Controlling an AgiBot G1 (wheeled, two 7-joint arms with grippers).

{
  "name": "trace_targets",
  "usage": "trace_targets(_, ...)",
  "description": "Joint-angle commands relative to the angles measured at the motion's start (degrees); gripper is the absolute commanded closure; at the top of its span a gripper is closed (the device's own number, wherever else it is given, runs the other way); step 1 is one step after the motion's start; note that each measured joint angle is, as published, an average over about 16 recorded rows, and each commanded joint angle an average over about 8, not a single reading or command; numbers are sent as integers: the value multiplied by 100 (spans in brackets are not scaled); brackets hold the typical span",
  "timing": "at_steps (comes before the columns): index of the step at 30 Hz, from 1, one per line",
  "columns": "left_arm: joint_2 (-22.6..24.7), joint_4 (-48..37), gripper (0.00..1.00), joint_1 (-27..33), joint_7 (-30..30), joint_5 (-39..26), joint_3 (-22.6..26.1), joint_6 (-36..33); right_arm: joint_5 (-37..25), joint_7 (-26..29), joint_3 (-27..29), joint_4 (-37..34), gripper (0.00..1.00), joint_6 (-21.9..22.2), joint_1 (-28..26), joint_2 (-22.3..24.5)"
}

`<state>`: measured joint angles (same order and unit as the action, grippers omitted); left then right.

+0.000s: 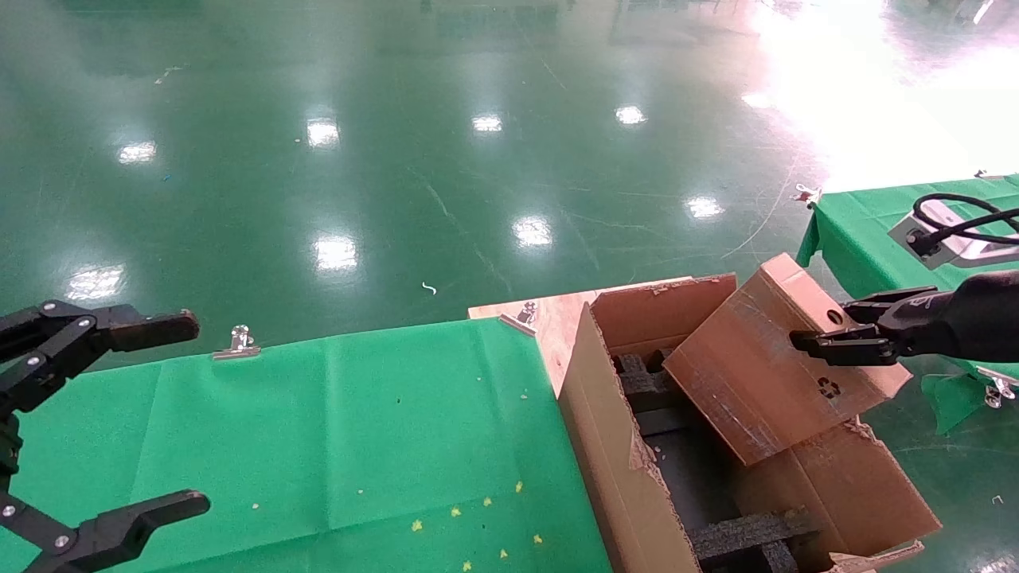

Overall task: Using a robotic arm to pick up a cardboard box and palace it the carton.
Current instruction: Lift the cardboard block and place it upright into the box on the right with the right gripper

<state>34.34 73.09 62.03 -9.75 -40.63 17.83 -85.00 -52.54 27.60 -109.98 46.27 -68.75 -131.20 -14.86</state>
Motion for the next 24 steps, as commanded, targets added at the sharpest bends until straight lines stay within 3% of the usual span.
trace_targets(1,0,0,0,0,0,0,0,0,9,-16,0,-18,100,-26,4,-7)
trace_targets(10,0,-2,0,1,2,1,2,-1,-393,874,-245,310,100,843,242,-156)
trace_targets(24,-1,-3,0,2,3,3,5,0,-1913,3253,-762,1462,100,1893,121,-150)
